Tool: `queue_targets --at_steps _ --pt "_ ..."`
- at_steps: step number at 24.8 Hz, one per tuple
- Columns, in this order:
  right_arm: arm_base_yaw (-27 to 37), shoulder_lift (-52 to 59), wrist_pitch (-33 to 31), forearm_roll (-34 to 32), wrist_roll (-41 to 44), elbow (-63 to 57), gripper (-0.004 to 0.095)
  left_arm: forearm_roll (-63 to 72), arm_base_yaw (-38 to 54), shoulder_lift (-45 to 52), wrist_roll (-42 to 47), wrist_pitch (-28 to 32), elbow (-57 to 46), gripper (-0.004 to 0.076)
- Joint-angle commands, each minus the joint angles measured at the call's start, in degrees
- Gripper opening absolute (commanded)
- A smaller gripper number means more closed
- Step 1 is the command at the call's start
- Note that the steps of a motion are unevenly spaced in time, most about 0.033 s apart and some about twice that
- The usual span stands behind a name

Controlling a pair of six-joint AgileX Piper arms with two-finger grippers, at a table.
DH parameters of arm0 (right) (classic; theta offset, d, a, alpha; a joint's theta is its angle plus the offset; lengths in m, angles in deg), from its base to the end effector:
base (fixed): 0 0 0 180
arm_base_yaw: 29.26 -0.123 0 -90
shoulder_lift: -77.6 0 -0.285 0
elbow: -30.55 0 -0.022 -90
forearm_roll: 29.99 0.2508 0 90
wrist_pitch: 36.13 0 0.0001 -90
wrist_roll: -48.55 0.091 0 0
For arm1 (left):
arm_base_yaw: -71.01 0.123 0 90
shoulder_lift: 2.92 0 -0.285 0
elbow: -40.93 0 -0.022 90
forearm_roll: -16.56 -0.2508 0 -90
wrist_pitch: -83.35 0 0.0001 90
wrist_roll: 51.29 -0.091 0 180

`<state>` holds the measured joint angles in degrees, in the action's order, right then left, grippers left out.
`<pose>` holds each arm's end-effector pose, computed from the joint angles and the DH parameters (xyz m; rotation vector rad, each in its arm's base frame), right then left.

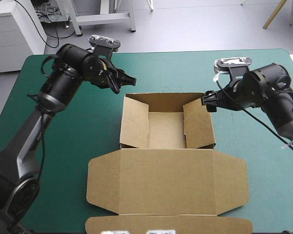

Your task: Fold the box

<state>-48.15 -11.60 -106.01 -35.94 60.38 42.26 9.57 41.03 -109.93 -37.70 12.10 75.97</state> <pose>0.2725 0.0839 0.4075 -0.1671 2.5589 0.0652 0.3251 -0.1754 0.4217 0.3567 2.4699 -0.1588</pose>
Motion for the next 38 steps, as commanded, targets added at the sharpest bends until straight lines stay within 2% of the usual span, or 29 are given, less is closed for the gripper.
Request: queue_targets --at_steps 1,7,11,14,17,24,38 --pt "0.4 5.5 0.9 -1.5 -0.3 1.6 0.0844 -0.2 0.0 7.4 -2.8 -3.0 1.8 0.0013" --pt "0.4 11.6 1.1 -1.9 0.2 -4.2 0.0844 -0.1 0.0 16.1 -4.2 -3.0 -1.6 -0.001" --pt "0.4 14.3 3.7 -0.8 1.4 -10.1 0.084 -1.1 0.0 26.6 -4.2 -3.0 -10.1 -0.001" --pt "0.4 12.2 5.6 1.9 0.3 -10.5 0.084 -1.7 0.0 35.0 -4.2 -3.0 -19.1 -0.001" --pt "0.4 9.7 6.4 2.3 0.2 -10.5 0.0841 -1.7 0.0 39.6 -4.2 -3.0 -23.5 -0.001" --pt "0.4 -3.4 11.5 3.6 -1.4 -10.5 0.084 -1.3 0.0 53.4 -4.9 -1.2 -34.3 -0.001" --pt "0.4 -11.0 12.6 6.0 -1.9 -10.6 0.0821 -0.6 0.0 60.7 -5.1 -1.1 -41.1 -0.001"
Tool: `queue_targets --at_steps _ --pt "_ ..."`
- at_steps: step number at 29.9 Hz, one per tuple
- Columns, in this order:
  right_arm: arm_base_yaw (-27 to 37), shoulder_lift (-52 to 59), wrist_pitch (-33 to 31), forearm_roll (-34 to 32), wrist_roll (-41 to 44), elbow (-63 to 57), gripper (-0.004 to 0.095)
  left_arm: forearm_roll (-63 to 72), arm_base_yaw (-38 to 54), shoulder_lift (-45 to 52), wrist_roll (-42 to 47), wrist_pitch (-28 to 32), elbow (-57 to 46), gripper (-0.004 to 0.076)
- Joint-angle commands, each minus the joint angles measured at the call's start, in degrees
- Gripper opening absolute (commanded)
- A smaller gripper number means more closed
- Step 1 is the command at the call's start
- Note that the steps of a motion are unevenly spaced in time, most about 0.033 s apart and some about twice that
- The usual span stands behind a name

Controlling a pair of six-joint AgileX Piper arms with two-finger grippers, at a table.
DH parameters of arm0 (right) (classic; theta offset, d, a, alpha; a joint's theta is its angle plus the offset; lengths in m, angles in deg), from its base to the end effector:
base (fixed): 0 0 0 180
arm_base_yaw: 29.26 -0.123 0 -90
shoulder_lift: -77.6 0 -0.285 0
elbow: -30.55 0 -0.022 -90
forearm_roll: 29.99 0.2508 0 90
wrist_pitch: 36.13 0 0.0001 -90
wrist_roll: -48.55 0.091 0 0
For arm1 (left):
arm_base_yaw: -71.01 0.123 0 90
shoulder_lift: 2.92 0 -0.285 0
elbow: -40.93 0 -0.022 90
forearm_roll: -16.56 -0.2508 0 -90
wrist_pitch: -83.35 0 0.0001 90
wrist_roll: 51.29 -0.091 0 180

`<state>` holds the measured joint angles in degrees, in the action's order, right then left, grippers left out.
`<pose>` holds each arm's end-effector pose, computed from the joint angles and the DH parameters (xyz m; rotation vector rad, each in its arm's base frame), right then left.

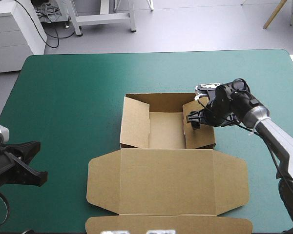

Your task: Fold the box

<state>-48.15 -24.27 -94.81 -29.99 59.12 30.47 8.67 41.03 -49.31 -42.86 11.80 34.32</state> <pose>0.3204 0.1096 0.2856 -0.2040 2.8047 0.1220 0.0621 -0.0222 0.4468 0.3795 2.1399 -0.2179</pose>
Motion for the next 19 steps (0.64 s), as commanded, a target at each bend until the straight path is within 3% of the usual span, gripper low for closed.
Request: queue_targets --at_steps 1,9,12,15,19 --pt "0.4 1.4 1.4 0.0 -0.6 1.2 0.0818 0.3 0.0 0.2 0.1 -0.9 0.4 -0.001" --pt "0.4 -1.0 0.6 0.7 -1.1 1.2 0.0793 0.8 0.0 0.2 0.1 -0.5 -0.9 -0.001" --pt "0.4 -1.6 0.5 0.7 -1.1 1.2 0.0711 1.0 0.0 0.2 0.1 -0.5 -0.9 -0.001" --pt "0.4 -1.6 0.7 0.7 -1.0 1.2 0.0493 1.0 0.0 0.2 0.1 -0.5 -0.9 -0.001" --pt "0.4 -1.6 0.9 0.7 -1.0 1.2 0.0043 1.0 0.0 0.2 0.1 -0.5 -0.9 -0.001"
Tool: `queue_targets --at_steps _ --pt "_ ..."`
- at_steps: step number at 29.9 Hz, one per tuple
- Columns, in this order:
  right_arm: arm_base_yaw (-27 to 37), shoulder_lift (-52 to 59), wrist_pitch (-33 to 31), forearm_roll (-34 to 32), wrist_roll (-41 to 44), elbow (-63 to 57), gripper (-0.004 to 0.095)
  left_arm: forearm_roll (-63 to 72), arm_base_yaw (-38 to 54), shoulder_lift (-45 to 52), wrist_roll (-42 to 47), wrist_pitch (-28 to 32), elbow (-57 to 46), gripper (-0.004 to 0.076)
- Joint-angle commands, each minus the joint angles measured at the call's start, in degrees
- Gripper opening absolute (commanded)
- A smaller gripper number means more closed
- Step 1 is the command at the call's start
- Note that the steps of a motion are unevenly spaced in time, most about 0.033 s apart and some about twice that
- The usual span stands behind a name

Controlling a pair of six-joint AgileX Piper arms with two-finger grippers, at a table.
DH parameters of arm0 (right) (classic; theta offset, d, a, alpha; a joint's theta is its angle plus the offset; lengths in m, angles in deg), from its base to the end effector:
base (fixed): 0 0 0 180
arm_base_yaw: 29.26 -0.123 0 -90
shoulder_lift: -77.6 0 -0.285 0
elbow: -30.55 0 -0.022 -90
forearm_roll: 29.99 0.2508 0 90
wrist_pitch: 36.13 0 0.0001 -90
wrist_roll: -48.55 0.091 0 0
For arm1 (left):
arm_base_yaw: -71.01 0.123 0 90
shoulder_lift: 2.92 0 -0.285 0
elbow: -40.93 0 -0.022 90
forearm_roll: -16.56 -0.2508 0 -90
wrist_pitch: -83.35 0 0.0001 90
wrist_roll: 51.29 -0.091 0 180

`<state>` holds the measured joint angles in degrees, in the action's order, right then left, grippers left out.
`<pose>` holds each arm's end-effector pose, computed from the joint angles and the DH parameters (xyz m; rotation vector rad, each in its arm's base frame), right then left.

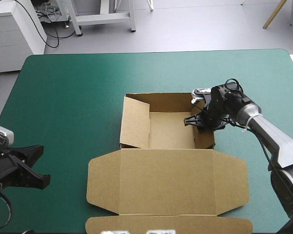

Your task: Fold the box

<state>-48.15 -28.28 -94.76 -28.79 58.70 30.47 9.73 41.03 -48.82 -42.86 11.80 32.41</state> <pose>0.3299 0.1146 0.2616 -0.2075 2.8760 0.1248 0.0624 -0.0241 0.4385 0.3900 2.1666 -0.2315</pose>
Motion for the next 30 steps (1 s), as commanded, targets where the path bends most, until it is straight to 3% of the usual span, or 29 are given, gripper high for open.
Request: queue_targets --at_steps 1,8,13,18,25,30 --pt "0.4 2.4 0.9 -0.5 -0.5 1.2 -0.002 0.0 0.0 -0.3 0.1 -0.5 1.1 -0.001" --pt "0.4 3.7 1.0 -1.2 -0.4 1.6 -0.0019 -0.1 0.0 -0.3 0.1 -0.5 1.1 -0.001" --pt "3.5 6.8 -0.5 -6.5 -1.7 7.1 -0.0019 -0.1 0.0 -0.3 0.1 -0.5 1.1 -0.001" --pt "13.4 7.5 -4.8 -12.3 -7.7 16.2 -0.0019 -3.0 0.0 -0.3 0.1 -0.5 1.1 -0.001" --pt "31.5 7.3 1.0 -12.1 -10.2 20.4 -0.0019 -4.9 0.0 -0.4 0.1 -0.5 1.1 -0.001" --pt "41.1 5.0 2.6 -12.0 -10.2 20.4 -0.0019 -5.2 0.0 -0.4 0.1 -0.5 1.1 -0.001"
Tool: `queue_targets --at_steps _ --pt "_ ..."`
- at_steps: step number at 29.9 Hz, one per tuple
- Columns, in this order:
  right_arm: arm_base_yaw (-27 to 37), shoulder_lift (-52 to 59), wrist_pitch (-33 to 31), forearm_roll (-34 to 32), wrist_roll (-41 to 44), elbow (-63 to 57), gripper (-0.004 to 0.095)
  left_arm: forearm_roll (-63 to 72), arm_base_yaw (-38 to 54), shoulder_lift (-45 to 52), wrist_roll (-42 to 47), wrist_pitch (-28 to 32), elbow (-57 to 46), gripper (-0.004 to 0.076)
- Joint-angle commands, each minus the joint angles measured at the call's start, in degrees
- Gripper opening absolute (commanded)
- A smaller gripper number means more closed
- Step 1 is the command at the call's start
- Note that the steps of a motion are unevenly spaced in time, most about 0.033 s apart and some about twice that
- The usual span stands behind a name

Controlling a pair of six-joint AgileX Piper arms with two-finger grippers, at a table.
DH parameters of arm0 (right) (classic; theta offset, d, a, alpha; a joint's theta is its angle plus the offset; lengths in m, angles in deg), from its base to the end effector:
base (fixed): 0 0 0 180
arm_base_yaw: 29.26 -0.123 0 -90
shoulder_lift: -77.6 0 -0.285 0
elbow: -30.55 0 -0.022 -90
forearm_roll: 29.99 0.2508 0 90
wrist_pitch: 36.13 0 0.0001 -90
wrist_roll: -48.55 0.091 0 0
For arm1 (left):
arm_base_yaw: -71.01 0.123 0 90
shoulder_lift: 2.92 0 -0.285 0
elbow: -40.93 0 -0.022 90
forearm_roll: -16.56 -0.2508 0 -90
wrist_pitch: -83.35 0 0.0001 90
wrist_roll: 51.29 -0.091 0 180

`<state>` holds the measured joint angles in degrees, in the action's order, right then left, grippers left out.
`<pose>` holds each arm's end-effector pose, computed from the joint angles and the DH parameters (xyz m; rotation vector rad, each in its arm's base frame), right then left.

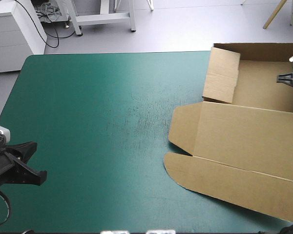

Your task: Fold the box

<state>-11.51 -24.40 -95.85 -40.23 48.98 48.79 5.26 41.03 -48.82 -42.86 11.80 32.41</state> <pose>0.3387 -0.1231 0.3790 0.3488 2.4928 -0.3546 0.0652 -0.0181 0.4393 0.3727 2.1516 -0.1398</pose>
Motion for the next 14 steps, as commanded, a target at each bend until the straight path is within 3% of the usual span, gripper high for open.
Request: queue_targets --at_steps 1,10,14 --pt "6.1 0.3 4.1 -0.5 -0.4 2.0 -0.0019 -0.8 0.0 -0.4 0.1 -0.5 1.1 -0.001" --pt "12.5 -6.1 4.5 1.4 -0.4 2.0 -0.0006 -2.9 0.0 -0.4 0.1 -0.5 1.1 -0.001" --pt "12.8 -6.8 5.0 3.4 -0.4 2.0 0.0133 -3.0 0.0 -0.4 0.1 -0.3 1.1 -0.001"
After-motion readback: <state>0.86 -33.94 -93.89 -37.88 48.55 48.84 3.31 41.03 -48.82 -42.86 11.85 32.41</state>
